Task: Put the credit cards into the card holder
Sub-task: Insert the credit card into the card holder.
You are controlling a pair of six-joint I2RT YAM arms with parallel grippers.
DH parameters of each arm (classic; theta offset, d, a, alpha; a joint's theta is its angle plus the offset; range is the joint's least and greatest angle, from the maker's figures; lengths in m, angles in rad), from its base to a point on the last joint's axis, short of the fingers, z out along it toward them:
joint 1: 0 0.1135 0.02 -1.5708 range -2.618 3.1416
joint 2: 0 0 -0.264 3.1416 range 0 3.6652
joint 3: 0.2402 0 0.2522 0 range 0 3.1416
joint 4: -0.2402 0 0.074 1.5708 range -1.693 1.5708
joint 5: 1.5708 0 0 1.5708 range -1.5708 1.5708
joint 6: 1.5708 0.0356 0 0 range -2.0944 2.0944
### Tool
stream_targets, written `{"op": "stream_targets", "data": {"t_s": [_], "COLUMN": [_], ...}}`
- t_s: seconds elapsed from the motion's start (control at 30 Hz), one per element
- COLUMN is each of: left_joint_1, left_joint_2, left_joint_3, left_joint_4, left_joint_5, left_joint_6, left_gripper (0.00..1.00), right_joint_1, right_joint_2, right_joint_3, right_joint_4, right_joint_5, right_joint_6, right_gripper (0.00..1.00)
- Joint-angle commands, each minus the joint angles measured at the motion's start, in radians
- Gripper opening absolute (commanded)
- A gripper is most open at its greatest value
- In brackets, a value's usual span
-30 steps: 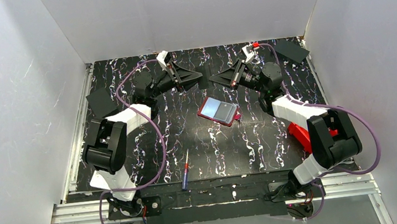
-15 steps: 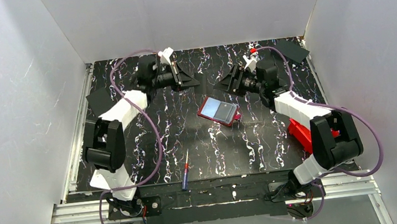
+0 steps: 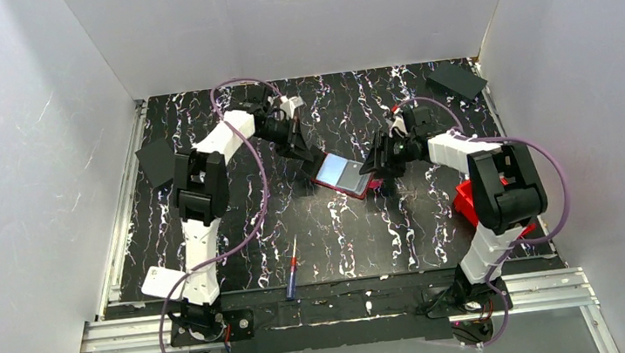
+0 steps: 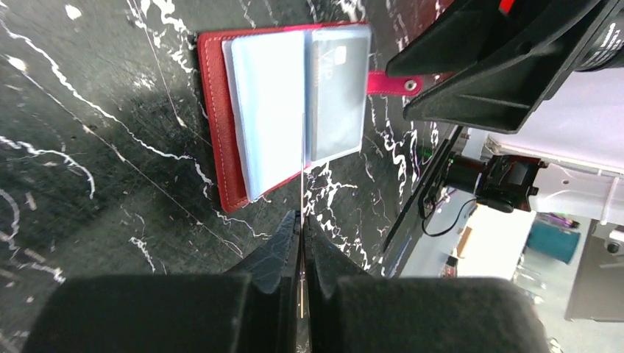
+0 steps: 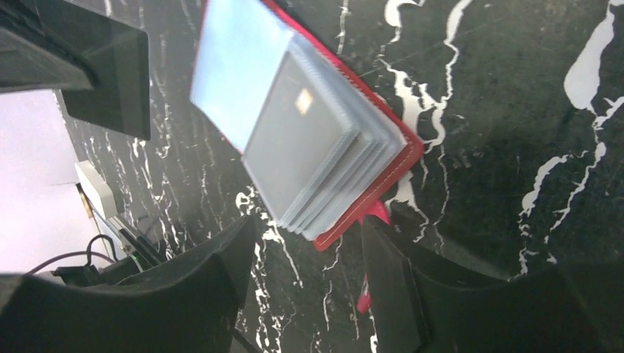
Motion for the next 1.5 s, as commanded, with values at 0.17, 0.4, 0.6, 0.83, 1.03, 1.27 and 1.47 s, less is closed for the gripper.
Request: {"op": "stream_targets", "data": {"t_s": [0.17, 0.4, 0.6, 0.83, 1.03, 1.27, 1.47], "left_joint_1": [-0.038, -0.059, -0.06, -0.062, -0.046, -0.042, -0.038], "left_joint_2": [0.08, 0.141, 0.185, 0.164, 0.024, -0.082, -0.062], "left_joint_3": [0.114, 0.164, 0.193, 0.14, -0.135, -0.329, -0.361], "left_joint_4": [-0.02, 0.012, 0.009, 0.034, 0.36, 0.562, 0.659], "left_joint_5": [0.103, 0.135, 0.144, 0.085, 0.071, 0.053, 0.102], "left_joint_6": [-0.02, -0.053, -0.067, -0.093, -0.349, -0.486, -0.568], "left_gripper": [0.0, 0.0, 0.0, 0.0, 0.0, 0.0, 0.0], "right_joint_1": [-0.005, -0.008, -0.013, -0.013, -0.012, -0.011, -0.01], "right_joint_2": [0.07, 0.112, 0.157, 0.217, 0.245, 0.24, 0.241], "right_joint_3": [0.028, 0.023, 0.037, 0.107, 0.11, 0.087, 0.075], "right_joint_4": [0.023, 0.046, 0.074, 0.056, 0.067, 0.072, 0.075], "right_joint_5": [0.043, 0.058, 0.037, 0.057, 0.038, 0.044, 0.035], "right_joint_6": [-0.032, -0.075, -0.095, -0.152, -0.159, -0.156, -0.157], "right_gripper": [0.66, 0.56, 0.55, 0.51, 0.49, 0.5, 0.51]}}
